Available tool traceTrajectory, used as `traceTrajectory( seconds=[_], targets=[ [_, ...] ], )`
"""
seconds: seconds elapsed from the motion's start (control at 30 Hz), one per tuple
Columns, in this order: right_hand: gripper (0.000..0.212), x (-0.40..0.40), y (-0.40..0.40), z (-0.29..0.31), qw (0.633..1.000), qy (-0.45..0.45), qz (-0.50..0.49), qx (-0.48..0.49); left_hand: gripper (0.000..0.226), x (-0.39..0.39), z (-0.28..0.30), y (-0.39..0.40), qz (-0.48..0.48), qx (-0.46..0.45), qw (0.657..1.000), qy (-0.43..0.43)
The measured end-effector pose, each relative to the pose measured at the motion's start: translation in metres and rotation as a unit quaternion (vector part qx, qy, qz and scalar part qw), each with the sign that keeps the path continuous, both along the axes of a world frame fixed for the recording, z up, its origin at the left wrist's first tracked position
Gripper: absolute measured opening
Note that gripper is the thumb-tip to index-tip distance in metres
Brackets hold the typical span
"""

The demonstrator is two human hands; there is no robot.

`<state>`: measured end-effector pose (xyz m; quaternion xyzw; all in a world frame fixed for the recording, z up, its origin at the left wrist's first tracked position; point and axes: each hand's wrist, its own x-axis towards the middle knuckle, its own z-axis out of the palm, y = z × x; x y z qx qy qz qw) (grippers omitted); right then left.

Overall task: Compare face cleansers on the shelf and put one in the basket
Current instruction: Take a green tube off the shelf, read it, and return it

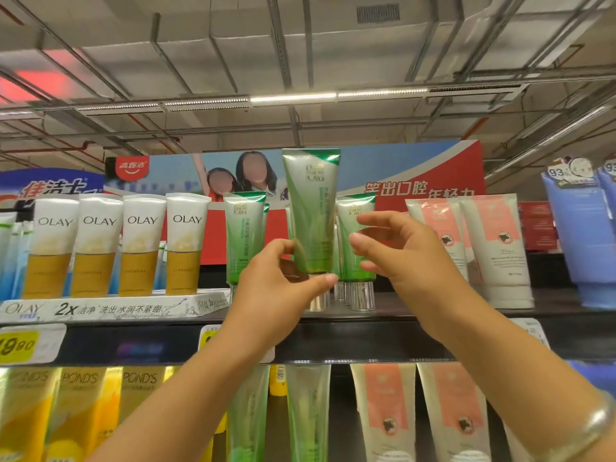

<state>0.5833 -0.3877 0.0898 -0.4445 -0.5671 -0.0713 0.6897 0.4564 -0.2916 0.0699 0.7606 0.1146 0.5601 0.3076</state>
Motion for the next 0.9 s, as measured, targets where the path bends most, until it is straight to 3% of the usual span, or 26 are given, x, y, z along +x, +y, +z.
traceTrajectory(
  seconds=[0.23, 0.47, 0.7, 0.9],
  targets=[
    [0.019, 0.027, 0.007, 0.004, 0.988, 0.022, -0.124, -0.091, 0.039, 0.005, 0.007, 0.021, 0.051, -0.008, 0.997, 0.049],
    [0.050, 0.040, 0.028, -0.003, 0.963, 0.001, -0.186, -0.197, 0.037, 0.010, 0.006, 0.033, 0.077, -0.020, 0.992, 0.102],
    [0.033, 0.047, 0.044, -0.001, 0.962, -0.005, -0.184, -0.201, 0.039, 0.014, 0.005, 0.041, 0.079, -0.011, 0.988, 0.129],
    [0.035, 0.047, 0.051, 0.000, 0.961, -0.011, -0.193, -0.197, 0.043, 0.017, 0.007, 0.045, 0.090, 0.000, 0.985, 0.146]
  ],
)
